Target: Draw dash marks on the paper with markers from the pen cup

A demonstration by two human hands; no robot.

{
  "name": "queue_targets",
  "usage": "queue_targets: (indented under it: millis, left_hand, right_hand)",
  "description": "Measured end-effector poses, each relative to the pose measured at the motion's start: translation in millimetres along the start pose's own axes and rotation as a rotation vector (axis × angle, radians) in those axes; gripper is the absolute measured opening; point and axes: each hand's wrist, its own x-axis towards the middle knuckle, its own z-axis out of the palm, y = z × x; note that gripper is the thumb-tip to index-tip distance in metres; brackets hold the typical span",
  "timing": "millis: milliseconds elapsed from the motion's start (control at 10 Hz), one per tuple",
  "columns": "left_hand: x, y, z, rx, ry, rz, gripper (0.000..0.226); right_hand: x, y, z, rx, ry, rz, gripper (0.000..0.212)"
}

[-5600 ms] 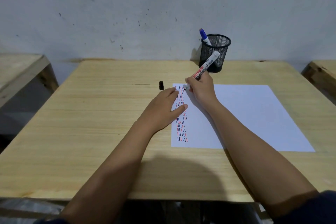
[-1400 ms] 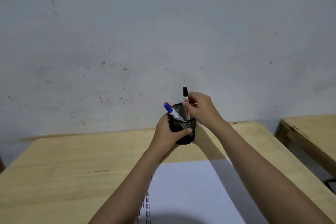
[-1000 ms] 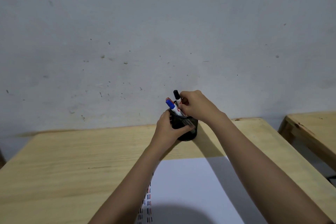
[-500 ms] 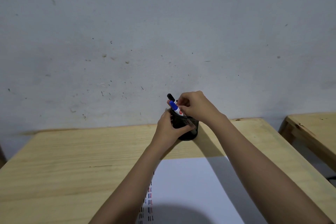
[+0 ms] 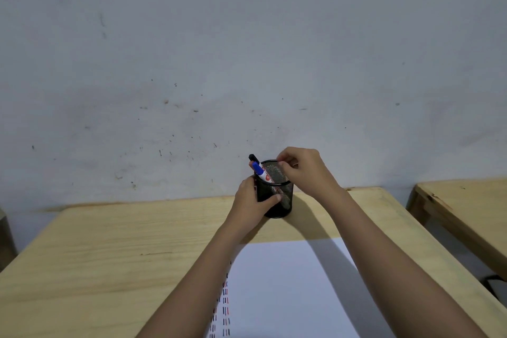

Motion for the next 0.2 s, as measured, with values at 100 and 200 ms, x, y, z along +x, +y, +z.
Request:
queue_targets:
  millis: [100, 200]
  left_hand:
    - [-10.6, 3.9, -6.3, 0.091, -0.018, 0.012, 0.044]
    - [-31.9, -2.6, -18.2, 0.321, -0.031, -0.034, 0.055]
  right_hand:
    - [-17.5, -0.4, -4.6, 0.020, 0.046, 0.004, 0.016]
    - [-46.9, 4.3, -5.8, 0.069, 0.086, 0.039, 0.017]
